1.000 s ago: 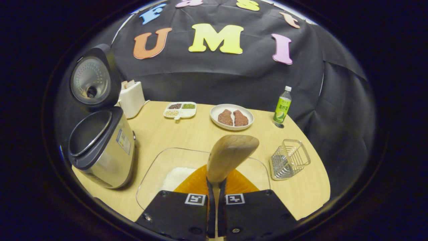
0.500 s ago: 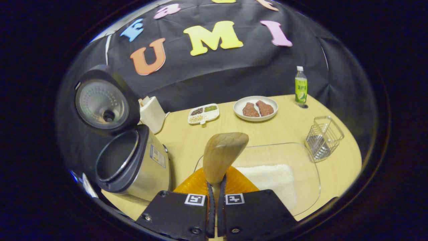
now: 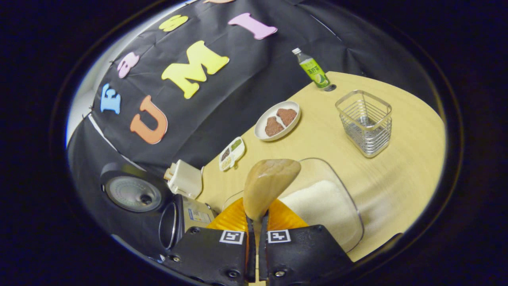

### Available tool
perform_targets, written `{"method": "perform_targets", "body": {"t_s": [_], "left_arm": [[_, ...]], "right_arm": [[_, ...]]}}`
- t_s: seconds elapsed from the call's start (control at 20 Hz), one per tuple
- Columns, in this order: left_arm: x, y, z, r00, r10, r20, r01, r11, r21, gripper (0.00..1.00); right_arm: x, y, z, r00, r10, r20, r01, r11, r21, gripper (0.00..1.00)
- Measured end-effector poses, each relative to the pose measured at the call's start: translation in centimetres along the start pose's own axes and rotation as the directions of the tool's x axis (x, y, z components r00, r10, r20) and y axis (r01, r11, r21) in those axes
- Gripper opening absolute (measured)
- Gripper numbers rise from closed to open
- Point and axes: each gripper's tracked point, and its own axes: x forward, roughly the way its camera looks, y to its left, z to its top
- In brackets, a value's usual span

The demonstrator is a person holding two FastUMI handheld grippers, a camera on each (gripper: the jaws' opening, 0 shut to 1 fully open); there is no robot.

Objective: Close the left gripper, press the button to open the rice cooker; take a wooden spoon from the chopstick holder with the right hand, scoop a spoonful of rice and pour it into the rice cooker, then put the wooden spoon back into the chopstick holder.

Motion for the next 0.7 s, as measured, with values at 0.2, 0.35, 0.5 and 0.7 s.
{"method": "perform_targets", "body": {"t_s": [0.2, 0.35, 0.5, 0.7], "left_arm": [[0.0, -2.0, 0.5, 1.000, -0.020, 0.011, 0.020, 1.000, 0.002, 0.95], [0.2, -2.3, 0.5, 1.000, -0.016, 0.016, 0.016, 1.000, 0.010, 0.95], [-0.1, -1.3, 0.9, 0.999, 0.019, 0.029, -0.019, 1.000, 0.005, 0.95], [-1.3, 1.0, 0.5, 0.996, 0.082, 0.036, -0.083, 0.996, 0.016, 0.95]], "right_arm": [[-2.9, -0.3, 4.5, 0.998, 0.023, 0.060, -0.029, 0.994, 0.106, 0.08], [-5.0, 1.6, 7.7, 0.992, 0.077, 0.104, -0.092, 0.984, 0.150, 0.08], [-6.5, 4.7, 9.7, 0.986, 0.124, 0.112, -0.142, 0.973, 0.179, 0.10], [-6.4, 11.6, 7.9, 0.971, 0.234, 0.039, -0.238, 0.955, 0.180, 0.08]]}}
